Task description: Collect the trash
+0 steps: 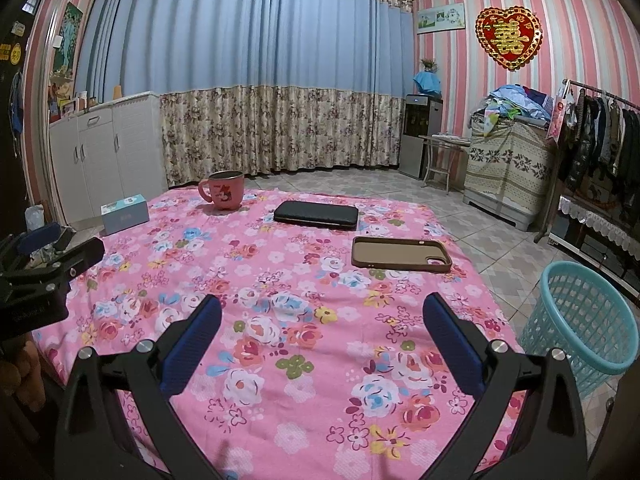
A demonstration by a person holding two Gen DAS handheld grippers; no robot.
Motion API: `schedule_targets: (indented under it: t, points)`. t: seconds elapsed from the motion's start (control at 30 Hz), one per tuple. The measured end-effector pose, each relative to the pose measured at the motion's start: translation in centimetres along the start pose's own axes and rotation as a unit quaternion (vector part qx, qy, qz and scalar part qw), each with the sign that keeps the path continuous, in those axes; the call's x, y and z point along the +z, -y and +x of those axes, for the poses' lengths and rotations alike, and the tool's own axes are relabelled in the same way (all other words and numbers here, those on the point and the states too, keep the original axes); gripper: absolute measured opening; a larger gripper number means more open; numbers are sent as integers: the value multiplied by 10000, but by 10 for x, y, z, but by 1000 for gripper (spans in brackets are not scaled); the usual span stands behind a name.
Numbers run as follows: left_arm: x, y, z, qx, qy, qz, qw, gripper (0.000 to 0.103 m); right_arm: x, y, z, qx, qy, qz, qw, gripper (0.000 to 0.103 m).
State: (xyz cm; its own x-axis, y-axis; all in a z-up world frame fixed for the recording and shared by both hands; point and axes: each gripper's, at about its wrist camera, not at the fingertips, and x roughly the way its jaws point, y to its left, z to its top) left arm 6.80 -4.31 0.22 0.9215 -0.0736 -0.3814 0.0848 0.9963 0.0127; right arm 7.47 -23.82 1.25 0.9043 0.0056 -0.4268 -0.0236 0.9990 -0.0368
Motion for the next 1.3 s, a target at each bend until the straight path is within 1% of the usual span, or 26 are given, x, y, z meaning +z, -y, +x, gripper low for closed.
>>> schedule_targets:
  t: [1.3]
  points:
    - [-2,1,1,-4,-19,-3,10000,98,0,1,1,1,0,9,10000,98]
